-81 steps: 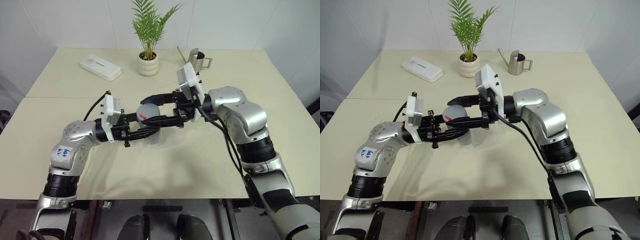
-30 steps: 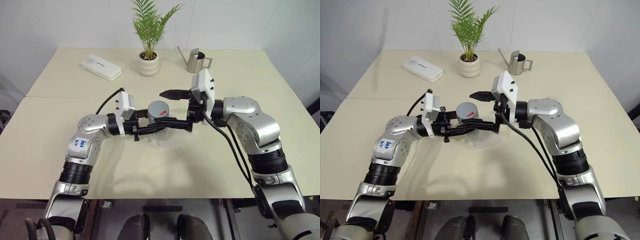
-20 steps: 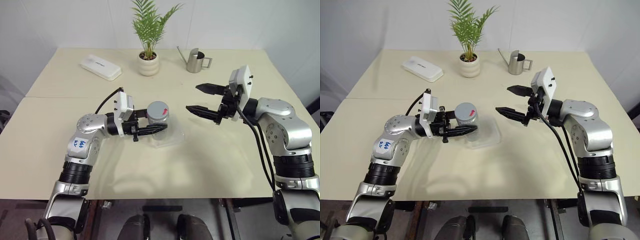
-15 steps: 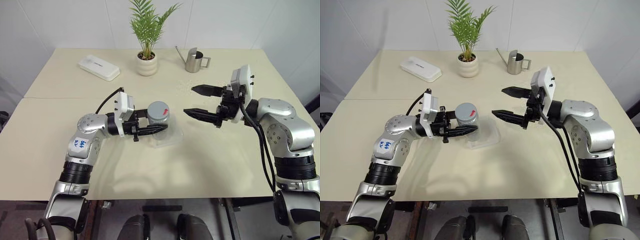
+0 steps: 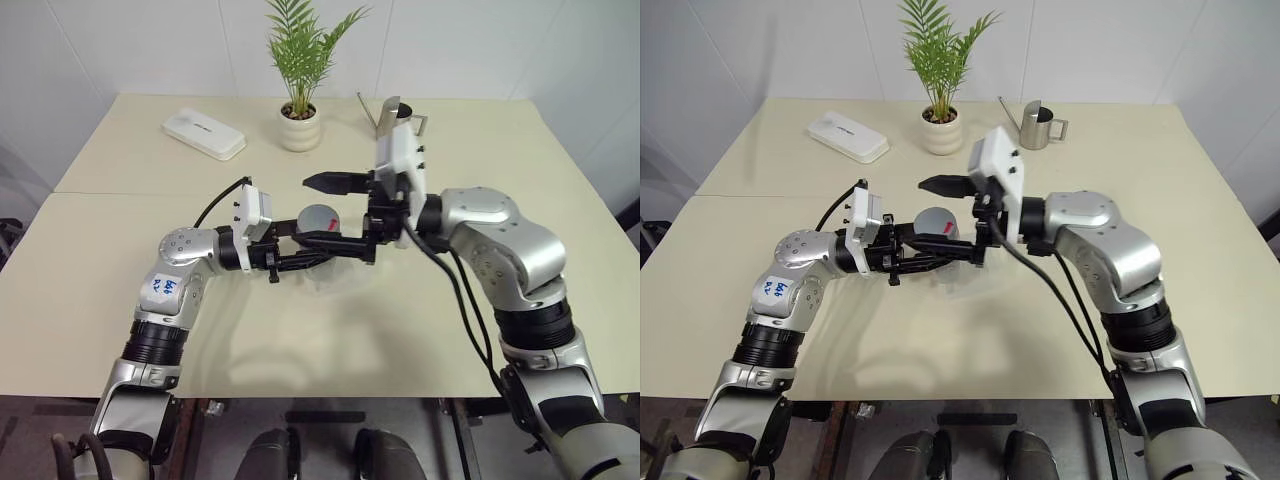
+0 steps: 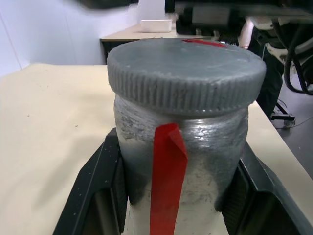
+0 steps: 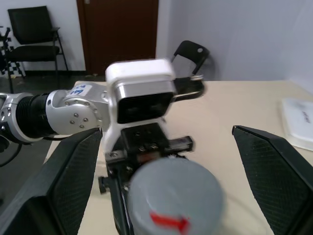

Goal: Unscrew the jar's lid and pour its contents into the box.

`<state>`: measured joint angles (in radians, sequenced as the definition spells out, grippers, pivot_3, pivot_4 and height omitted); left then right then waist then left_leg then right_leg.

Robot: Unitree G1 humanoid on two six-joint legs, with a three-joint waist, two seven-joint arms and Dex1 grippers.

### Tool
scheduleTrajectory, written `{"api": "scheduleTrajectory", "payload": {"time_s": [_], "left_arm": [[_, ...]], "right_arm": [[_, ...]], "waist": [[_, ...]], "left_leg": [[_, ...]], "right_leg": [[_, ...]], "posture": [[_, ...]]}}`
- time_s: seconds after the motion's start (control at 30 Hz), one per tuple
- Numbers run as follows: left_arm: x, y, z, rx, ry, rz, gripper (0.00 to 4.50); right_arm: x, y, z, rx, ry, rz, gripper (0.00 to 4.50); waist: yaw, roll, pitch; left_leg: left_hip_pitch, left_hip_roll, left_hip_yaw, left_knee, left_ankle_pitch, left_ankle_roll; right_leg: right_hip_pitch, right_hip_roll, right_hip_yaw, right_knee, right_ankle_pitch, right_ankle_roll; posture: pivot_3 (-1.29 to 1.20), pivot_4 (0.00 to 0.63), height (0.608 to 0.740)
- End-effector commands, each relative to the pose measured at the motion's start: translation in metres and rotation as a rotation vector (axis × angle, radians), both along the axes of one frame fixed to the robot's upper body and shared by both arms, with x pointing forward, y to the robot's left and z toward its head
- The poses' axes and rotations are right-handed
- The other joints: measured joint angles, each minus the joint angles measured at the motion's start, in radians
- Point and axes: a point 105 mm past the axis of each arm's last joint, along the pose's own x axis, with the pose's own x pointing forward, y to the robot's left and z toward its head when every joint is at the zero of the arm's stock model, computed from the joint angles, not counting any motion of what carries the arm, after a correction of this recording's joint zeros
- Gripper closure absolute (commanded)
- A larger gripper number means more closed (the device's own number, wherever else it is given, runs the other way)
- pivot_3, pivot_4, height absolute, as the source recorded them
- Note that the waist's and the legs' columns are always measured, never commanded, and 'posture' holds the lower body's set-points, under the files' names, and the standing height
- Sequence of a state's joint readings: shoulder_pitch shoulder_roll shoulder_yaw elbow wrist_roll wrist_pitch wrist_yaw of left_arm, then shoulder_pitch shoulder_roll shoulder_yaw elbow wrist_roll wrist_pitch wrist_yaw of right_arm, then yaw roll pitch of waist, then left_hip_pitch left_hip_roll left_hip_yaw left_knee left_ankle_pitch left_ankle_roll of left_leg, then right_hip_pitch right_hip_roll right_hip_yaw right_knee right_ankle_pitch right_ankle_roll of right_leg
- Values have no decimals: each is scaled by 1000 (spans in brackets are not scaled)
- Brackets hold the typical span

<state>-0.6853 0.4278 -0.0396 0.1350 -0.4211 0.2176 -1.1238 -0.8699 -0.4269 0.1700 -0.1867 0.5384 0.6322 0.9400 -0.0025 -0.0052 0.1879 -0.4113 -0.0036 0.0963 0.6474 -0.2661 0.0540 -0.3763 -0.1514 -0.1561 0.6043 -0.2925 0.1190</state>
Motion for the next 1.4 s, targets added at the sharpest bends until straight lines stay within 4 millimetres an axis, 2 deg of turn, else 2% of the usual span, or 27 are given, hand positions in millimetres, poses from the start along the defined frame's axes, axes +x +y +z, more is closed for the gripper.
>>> {"api": "scheduleTrajectory", "payload": {"time_s": [0.03,0.13,0.3,0.77,1.0,1.17,1.3,1.4], "left_arm": [[0,-3,10,-4,-46,-7,2537],[-1,-5,11,-8,-49,-8,2537],[-1,-4,11,-10,-50,-6,2537],[-2,0,10,-5,-50,5,2537],[-3,3,10,-2,-48,5,2537],[-2,5,10,2,-51,10,2537],[-2,5,11,5,-54,12,2537],[-2,5,11,7,-54,14,2537]], "right_arm": [[2,7,7,-6,-60,-18,16],[13,6,7,-7,-60,-61,16],[25,-10,14,10,-65,-111,16],[24,-62,13,16,-34,-159,16],[26,-81,10,11,-17,-202,16],[16,-81,15,36,-2,-146,16],[1,-71,24,74,15,-44,16],[0,-59,29,85,11,-32,16]], "waist": [[-1,0,0],[0,0,0],[-1,0,0],[0,0,0],[0,0,0],[1,0,0],[1,0,0],[0,0,0]], "left_leg": [[0,0,0,0,0,0],[0,0,0,0,0,0],[0,0,0,0,0,0],[0,0,0,0,0,0],[0,0,0,0,0,0],[0,0,1,0,0,0],[0,0,0,0,0,0],[0,0,0,0,0,0]], "right_leg": [[0,0,0,0,0,0],[0,0,0,1,0,0],[0,0,0,1,0,0],[0,0,0,0,0,0],[0,0,0,0,0,0],[0,0,0,0,0,0],[0,0,0,0,0,0],[0,0,0,0,0,0]], "posture": [[0,150,740],[0,150,740],[0,150,740],[0,150,740],[0,150,740],[0,150,740],[0,150,740],[0,150,740]]}}
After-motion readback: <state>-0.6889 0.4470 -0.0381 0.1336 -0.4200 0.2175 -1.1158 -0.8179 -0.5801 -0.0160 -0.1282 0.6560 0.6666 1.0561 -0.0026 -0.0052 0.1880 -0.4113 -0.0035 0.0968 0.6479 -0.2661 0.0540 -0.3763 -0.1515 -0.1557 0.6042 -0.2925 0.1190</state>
